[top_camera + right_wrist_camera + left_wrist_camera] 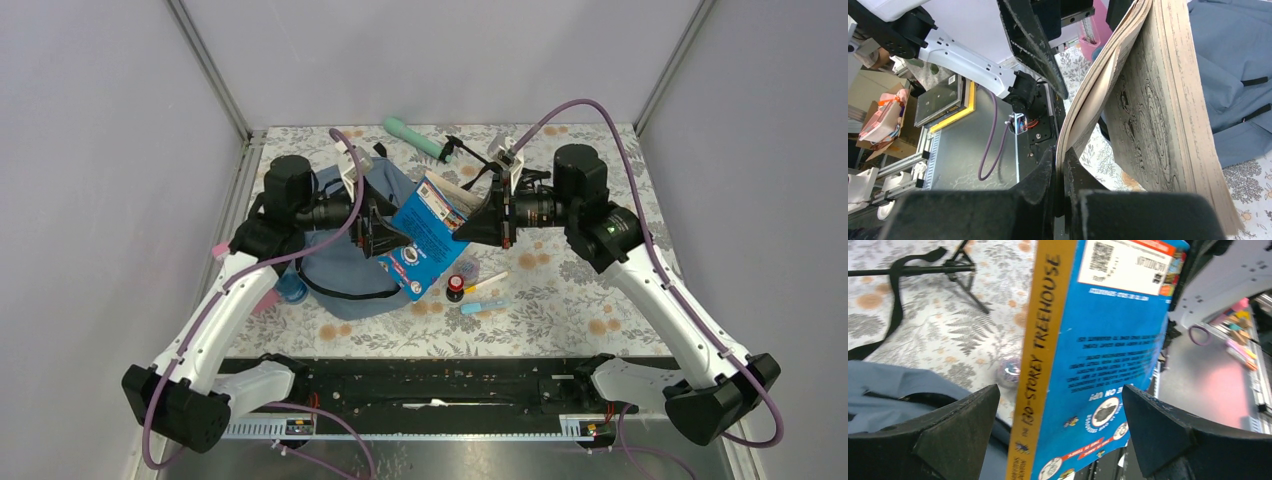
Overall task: Pack the student bag
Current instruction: Pick up the book from the center of the board.
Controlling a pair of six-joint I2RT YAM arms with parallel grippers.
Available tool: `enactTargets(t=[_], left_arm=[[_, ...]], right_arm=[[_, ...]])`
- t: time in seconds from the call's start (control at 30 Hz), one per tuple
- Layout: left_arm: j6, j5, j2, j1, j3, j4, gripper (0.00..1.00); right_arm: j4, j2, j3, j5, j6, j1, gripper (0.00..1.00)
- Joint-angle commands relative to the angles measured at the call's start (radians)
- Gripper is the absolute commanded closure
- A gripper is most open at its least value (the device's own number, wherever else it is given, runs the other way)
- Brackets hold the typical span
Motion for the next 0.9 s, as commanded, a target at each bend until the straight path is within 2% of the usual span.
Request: enactTargets(t=[0.0, 0.17, 0.23, 0.27, 0.37, 0.4, 0.47, 0.53, 0.57, 0.67, 0.87], left_arm=[[-0.018, 0.161, 0.021, -0.026, 0.006, 0.068, 0.03], [-0.027, 0.167, 0.042, -0.036, 0.006, 0.066, 0.09], [-0.03, 0.166, 0.044, -0.037, 0.008, 0.067, 0.15], [-0.031, 0.169, 0.047, -0.037, 0.007, 0.067, 0.22], [-0.032, 0.177, 0.044, -0.039, 0.009, 0.068, 0.62], [-0.028, 0.175, 0.043, -0.039, 0.009, 0.068, 0.73], [-0.016, 0.158, 0.032, -0.039, 0.007, 0.061, 0.9], [-0.001, 0.137, 0.019, -0.039, 0.005, 0.054, 1.0], [0.006, 0.126, 0.013, -0.039, 0.004, 0.048, 1.0], [0.023, 0.097, -0.005, -0.039, 0.001, 0.038, 1.0], [0.056, 0.081, -0.026, -0.039, 0.001, 0.002, 1.0]], right_arm=[[0.074, -0.04, 0.076, -0.074, 0.01, 0.004, 1.0], [0.074, -0.042, 0.089, -0.095, 0.012, 0.01, 1.0], [0.075, -0.048, 0.089, -0.097, 0.012, 0.01, 1.0], [0.075, -0.052, 0.087, -0.098, 0.011, 0.009, 1.0], [0.075, -0.067, 0.076, -0.058, 0.011, 0.01, 1.0], [0.075, -0.074, 0.069, -0.026, 0.012, 0.009, 0.95], [0.075, -0.095, 0.055, 0.082, 0.017, 0.01, 0.7], [0.073, -0.123, 0.039, 0.212, 0.01, 0.009, 0.54], [0.071, -0.139, 0.029, 0.287, 0.007, 0.008, 0.45], [0.072, -0.188, 0.012, 0.441, -0.005, 0.004, 0.29], [0.025, -0.199, 0.034, 0.496, -0.03, -0.006, 0.09]])
